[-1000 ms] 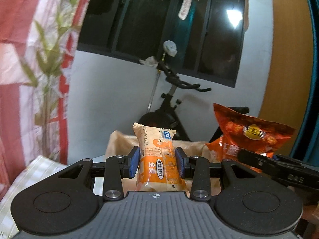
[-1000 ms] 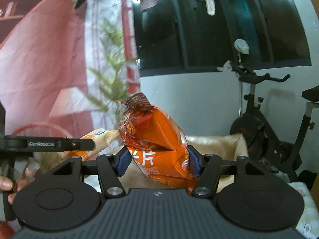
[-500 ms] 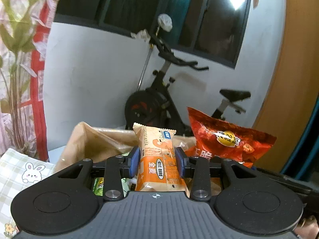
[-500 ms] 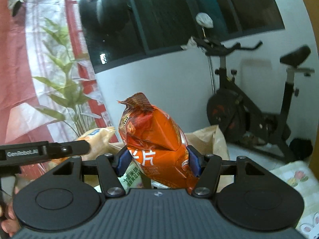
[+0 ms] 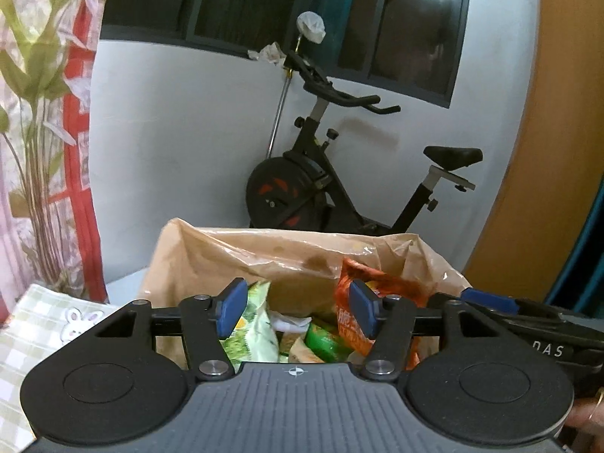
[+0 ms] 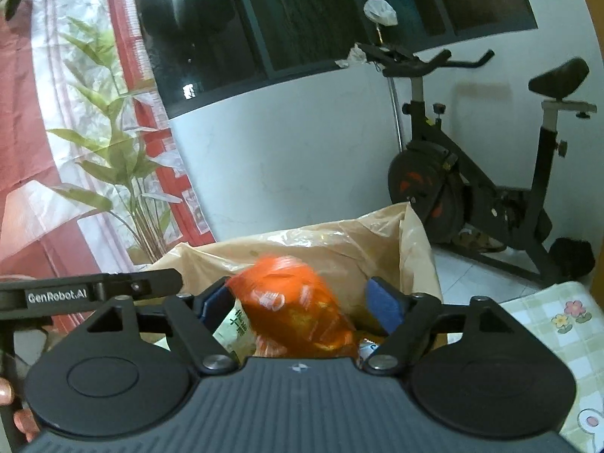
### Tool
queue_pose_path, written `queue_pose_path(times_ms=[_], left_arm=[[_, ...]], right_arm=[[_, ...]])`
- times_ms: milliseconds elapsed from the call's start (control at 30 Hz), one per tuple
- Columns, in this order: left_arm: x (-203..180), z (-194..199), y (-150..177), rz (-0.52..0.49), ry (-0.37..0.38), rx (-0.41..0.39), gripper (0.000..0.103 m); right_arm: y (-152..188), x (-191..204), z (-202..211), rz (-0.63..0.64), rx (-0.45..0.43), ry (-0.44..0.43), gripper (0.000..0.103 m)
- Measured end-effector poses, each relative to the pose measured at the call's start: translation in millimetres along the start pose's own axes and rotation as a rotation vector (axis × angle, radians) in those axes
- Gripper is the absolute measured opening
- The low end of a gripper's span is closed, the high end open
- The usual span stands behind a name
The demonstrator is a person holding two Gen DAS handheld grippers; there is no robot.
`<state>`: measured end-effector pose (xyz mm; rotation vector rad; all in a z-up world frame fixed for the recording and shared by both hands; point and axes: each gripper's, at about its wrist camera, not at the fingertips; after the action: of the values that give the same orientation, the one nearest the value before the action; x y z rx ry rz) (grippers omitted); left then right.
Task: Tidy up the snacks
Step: 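Lower both packets into the box and open both tools, then move both tools back toward the last snacks beside the box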
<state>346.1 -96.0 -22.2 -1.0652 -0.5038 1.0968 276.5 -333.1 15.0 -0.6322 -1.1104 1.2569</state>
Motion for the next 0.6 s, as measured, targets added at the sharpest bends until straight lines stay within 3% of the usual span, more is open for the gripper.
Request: queue_pose_path(times_ms=[300, 600], left_arm=[[12.6, 52.1, 10.5, -0.039, -0.014, -0.039, 0.062], [40.1, 95.1, 52.5, 0.011, -0.052, -0.04, 0.062]], right_arm=[[11.3, 12.7, 35.9, 0.11, -0.029, -0.003, 0.079], [46.1, 2.6, 81.6, 0.165, -0.066, 0.03, 0.079]])
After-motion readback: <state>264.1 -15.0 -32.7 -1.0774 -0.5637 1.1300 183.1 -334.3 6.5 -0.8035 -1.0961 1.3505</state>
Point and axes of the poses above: each gripper's, at about its wrist camera, not at the fingertips, and z roughly against the way its jaws point, x to its left, y to its underside, and after that the axes turned 1 degree about x, right-handed
